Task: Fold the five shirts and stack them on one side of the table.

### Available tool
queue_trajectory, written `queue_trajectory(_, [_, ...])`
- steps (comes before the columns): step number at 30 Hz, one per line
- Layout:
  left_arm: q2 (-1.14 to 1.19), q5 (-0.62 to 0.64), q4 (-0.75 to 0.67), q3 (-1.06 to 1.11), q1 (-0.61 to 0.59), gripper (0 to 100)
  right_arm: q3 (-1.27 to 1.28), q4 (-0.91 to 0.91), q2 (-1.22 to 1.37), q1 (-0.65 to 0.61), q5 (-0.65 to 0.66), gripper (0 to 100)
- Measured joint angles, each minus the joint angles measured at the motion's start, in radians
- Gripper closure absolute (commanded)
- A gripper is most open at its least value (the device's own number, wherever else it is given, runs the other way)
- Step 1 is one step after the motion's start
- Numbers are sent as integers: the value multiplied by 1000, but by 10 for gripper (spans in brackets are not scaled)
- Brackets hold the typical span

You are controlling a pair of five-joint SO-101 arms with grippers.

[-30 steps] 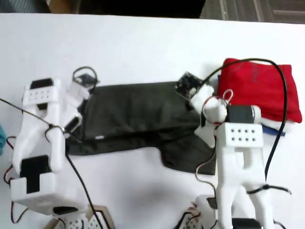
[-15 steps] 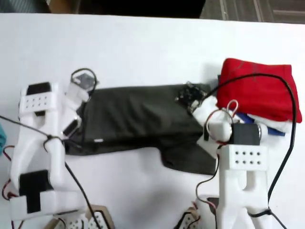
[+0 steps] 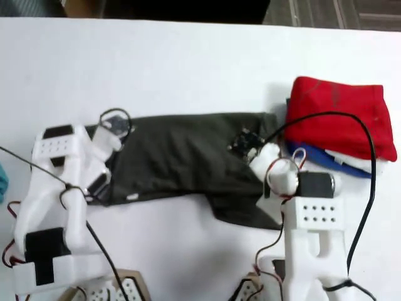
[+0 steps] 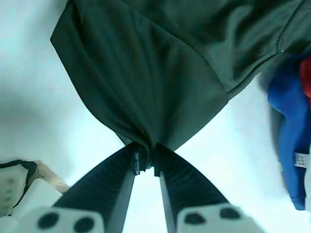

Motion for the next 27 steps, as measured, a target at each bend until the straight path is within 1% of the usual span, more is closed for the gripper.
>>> queue_trajectory(10, [-2,0,-26,8,-2,974,150,-75,-57,0,0,978])
queue_trajectory(14, [-2,0,-26,43,-2,973,201,-124,-58,0,0,978])
queue_trajectory(18, [-2,0,-26,61,-3,967,213,-157,-58,38,0,966])
queue_trajectory(20, [-2,0,-26,61,-15,933,213,-164,-58,83,0,911])
queue_trajectory(24, [-3,0,-18,29,-35,836,213,-166,-58,170,0,759])
queue_trajectory(25, [-3,0,-3,6,-40,820,209,-166,-58,190,0,735])
queue_trajectory(27, [-3,0,38,-55,-55,807,181,-160,-58,219,-2,723])
